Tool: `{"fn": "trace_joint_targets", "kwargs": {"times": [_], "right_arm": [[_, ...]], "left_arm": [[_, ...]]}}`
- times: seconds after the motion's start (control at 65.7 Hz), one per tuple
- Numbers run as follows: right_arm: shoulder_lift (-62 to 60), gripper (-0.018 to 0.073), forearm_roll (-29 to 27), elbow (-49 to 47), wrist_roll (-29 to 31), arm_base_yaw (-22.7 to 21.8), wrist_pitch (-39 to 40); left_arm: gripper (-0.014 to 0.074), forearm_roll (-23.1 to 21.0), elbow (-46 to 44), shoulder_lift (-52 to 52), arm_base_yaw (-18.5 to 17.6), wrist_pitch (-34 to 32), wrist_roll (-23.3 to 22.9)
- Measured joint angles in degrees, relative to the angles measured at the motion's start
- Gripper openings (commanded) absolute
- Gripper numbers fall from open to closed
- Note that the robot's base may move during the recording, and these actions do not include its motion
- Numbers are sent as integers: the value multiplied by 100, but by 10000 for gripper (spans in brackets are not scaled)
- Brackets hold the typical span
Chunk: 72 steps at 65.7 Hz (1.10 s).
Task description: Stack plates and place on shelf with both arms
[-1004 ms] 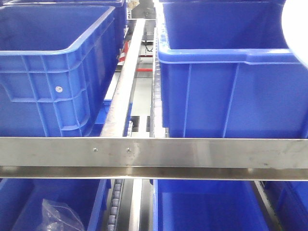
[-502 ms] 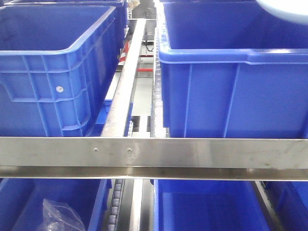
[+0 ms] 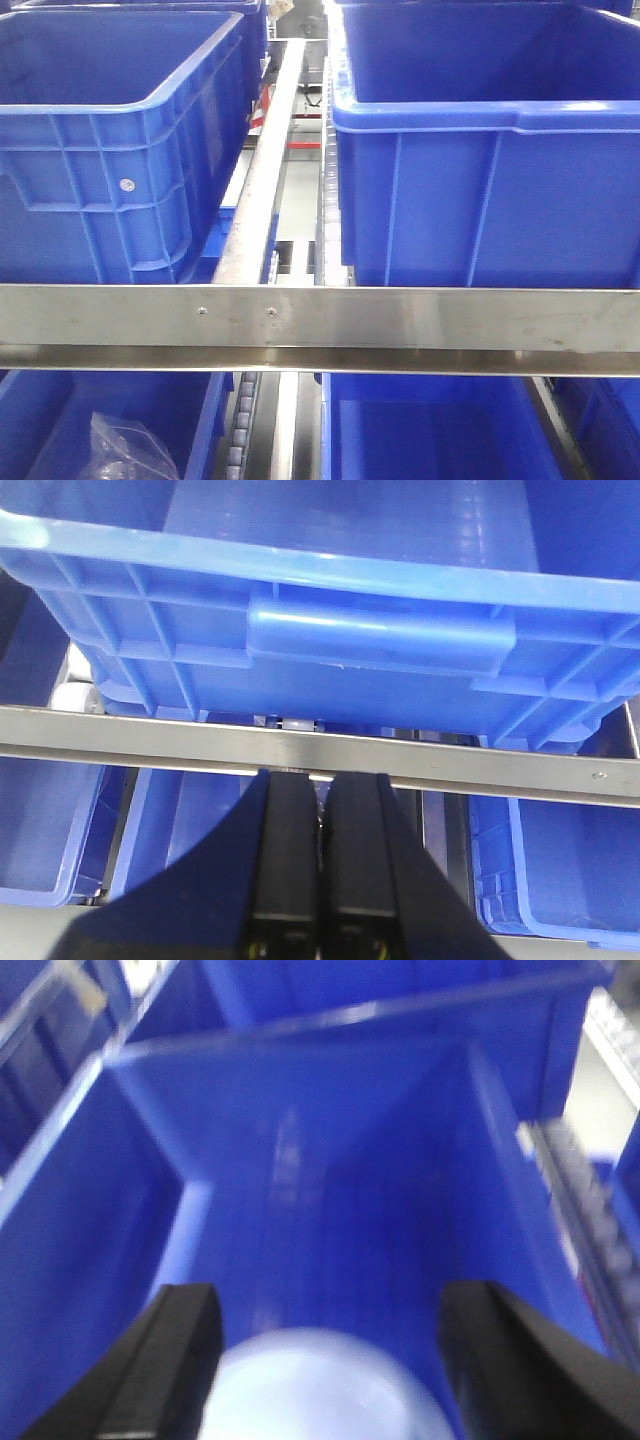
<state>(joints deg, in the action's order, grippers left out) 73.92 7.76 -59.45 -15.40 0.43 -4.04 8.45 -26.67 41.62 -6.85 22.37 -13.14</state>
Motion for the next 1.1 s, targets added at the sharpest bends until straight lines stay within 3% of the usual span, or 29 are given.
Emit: {"fn": "trace_joint_targets", "kwargs": {"times": [0.167,0.243,0.304,0.426,0.487,0.715,1.096], "right_arm": [[-554,587,-24,345,0,9,-586],[-1061,522,-22,765,0,9,-592],[-1553,403,-22,1198,0,9,-498],[-2680,27,-22,2233,0,9,-280],[-3192,85,-28,2719,0,9,-267],[-4544,48,-28,4014,0,9,-254],[-4854,48,-28,4447,-10,9,-255]], "left_arm": [[82,0,0,0,0,0,0],[82,0,0,0,0,0,0],[82,0,0,0,0,0,0],[82,0,0,0,0,0,0],[82,0,0,0,0,0,0],[82,0,0,0,0,0,0],[82,0,0,0,0,0,0]]}}
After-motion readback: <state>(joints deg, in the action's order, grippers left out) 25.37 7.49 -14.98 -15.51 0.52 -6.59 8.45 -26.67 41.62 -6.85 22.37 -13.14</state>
